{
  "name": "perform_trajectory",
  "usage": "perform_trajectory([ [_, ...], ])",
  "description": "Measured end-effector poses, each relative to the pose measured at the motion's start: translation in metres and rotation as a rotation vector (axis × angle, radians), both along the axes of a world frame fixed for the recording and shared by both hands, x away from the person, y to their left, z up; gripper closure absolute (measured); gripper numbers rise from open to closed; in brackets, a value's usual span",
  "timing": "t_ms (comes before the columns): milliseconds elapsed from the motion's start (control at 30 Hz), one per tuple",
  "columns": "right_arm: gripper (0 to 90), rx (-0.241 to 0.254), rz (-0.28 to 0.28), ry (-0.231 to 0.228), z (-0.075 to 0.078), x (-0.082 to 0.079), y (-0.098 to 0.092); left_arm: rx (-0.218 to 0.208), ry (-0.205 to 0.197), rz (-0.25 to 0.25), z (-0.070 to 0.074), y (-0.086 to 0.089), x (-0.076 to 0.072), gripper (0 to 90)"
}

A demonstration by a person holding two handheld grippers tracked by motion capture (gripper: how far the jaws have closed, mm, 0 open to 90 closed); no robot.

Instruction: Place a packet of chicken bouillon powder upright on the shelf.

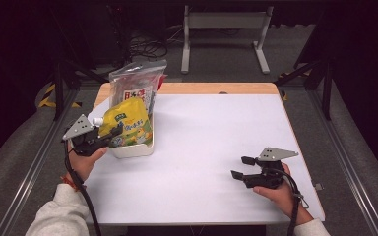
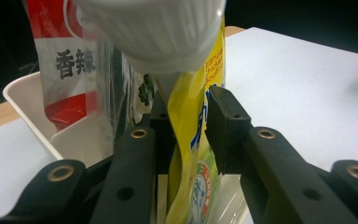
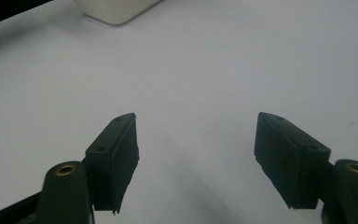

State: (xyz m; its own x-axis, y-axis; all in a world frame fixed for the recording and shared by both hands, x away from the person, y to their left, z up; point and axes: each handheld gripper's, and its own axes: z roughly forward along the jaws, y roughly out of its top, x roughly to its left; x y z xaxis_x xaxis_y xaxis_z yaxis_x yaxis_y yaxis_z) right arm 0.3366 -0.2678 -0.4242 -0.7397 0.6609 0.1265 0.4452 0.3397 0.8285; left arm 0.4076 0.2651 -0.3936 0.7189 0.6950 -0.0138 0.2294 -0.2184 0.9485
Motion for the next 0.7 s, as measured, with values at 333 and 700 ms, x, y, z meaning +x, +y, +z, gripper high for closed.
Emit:
perform_trajectory([
  [333,28.0,-0.015,-0.006,-0.015,0.002,-0.001,0.001,-0.008,-0.038,0.071,0.006,0.009,-0.012,53.2],
  [700,26.0,-0.037,-0.024,-0.068,0.011,-0.005,-0.003,0.013,-0.063,0.130,0.013,0.005,-0.028,32.1],
])
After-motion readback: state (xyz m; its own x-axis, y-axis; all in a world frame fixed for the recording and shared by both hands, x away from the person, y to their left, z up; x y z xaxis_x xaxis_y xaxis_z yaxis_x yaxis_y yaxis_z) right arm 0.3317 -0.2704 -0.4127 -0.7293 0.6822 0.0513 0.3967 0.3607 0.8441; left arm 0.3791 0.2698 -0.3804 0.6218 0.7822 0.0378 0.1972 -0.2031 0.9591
